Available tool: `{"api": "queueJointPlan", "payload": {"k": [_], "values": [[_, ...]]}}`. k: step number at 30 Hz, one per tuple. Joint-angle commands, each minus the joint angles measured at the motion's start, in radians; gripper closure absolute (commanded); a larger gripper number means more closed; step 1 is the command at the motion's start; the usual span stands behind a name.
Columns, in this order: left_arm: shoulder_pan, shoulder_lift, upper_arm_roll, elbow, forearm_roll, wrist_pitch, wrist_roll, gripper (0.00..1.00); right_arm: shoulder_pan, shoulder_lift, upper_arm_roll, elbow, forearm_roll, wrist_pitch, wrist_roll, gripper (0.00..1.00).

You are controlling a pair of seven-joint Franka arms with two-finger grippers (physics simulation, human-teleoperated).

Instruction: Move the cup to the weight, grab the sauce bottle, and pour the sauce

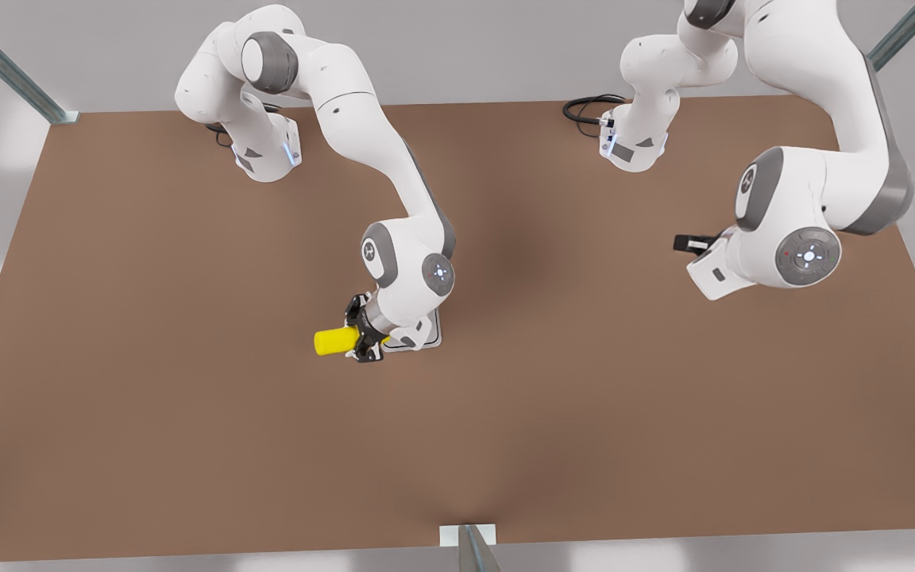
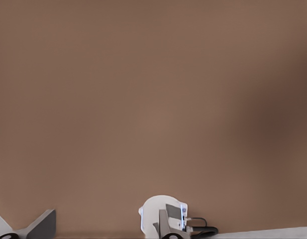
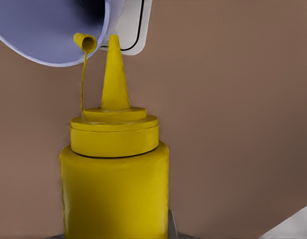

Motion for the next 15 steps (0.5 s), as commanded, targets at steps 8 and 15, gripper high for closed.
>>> {"api": "queueJointPlan", "payload": {"k": [8, 15], "values": [[0.0, 0.002, -0.001, 0.0, -0.001, -0.026, 0.014, 0.0, 0.029, -0.011, -0.008, -0.028, -0.002, 0.017, 0.048, 0.44], [-0.002, 0.0, -0.001, 0.0, 0.002, -0.027, 0.012, 0.0, 0.025, -0.028, -0.01, -0.023, -0.002, 0.01, 0.045, 0.44]]}}
